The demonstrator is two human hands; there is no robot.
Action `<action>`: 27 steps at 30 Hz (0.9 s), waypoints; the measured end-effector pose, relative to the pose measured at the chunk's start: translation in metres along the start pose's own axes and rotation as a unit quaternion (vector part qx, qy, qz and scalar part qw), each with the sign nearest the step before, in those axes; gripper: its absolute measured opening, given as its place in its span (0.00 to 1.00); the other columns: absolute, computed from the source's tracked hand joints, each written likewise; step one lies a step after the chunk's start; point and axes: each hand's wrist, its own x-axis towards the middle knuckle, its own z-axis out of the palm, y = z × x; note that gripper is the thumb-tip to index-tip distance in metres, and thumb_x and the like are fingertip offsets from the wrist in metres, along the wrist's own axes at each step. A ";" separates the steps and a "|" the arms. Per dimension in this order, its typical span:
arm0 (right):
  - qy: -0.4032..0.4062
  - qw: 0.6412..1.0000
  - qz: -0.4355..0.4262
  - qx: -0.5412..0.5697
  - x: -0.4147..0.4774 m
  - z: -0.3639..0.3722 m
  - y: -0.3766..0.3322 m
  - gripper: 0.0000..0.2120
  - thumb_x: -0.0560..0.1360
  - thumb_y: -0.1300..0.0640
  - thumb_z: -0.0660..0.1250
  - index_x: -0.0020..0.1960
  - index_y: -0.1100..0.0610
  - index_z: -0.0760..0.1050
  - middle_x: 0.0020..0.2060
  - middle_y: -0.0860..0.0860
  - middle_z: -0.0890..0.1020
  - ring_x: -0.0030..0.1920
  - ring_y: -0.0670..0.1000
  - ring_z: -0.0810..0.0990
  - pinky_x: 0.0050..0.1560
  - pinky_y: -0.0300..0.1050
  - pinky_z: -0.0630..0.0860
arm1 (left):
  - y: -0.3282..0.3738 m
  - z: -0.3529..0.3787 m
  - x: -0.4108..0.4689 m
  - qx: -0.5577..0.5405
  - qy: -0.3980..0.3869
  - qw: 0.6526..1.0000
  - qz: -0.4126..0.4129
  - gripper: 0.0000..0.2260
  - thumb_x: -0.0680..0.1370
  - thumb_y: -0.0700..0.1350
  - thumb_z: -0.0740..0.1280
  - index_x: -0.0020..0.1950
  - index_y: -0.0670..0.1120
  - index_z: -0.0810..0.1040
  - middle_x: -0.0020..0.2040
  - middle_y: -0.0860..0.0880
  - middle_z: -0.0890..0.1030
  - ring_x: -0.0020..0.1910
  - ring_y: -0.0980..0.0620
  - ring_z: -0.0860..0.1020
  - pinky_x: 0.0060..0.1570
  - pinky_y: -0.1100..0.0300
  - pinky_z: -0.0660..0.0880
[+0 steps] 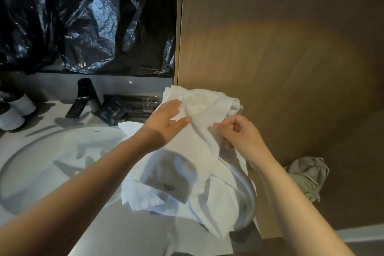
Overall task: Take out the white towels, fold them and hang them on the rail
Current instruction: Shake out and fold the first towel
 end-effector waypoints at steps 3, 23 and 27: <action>0.000 0.999 0.024 -0.047 -0.001 0.006 0.008 0.12 0.73 0.49 0.73 0.51 0.51 0.72 0.39 0.51 0.81 0.29 0.42 0.79 0.29 0.33 0.73 | -0.006 -0.005 -0.026 0.033 0.039 0.998 0.029 0.22 0.77 0.48 0.70 0.70 0.47 0.71 0.68 0.52 0.71 0.61 0.56 0.75 0.58 0.66 0.73; 0.015 0.977 0.032 0.211 0.014 0.017 -0.006 0.06 0.76 0.65 0.66 0.41 0.61 0.73 0.35 0.59 0.80 0.32 0.50 0.80 0.46 0.45 0.81 | -0.032 0.031 -0.100 0.221 0.019 0.971 0.084 0.28 0.65 0.57 0.78 0.59 0.44 0.80 0.60 0.49 0.79 0.59 0.50 0.76 0.59 0.64 0.68; 0.023 0.974 0.020 0.222 0.016 0.018 -0.012 0.09 0.76 0.68 0.65 0.38 0.60 0.72 0.34 0.60 0.77 0.31 0.52 0.78 0.42 0.41 0.80 | -0.042 0.034 -0.096 0.239 -0.021 0.969 0.056 0.37 0.62 0.60 0.79 0.66 0.46 0.76 0.68 0.48 0.73 0.67 0.49 0.71 0.67 0.61 0.66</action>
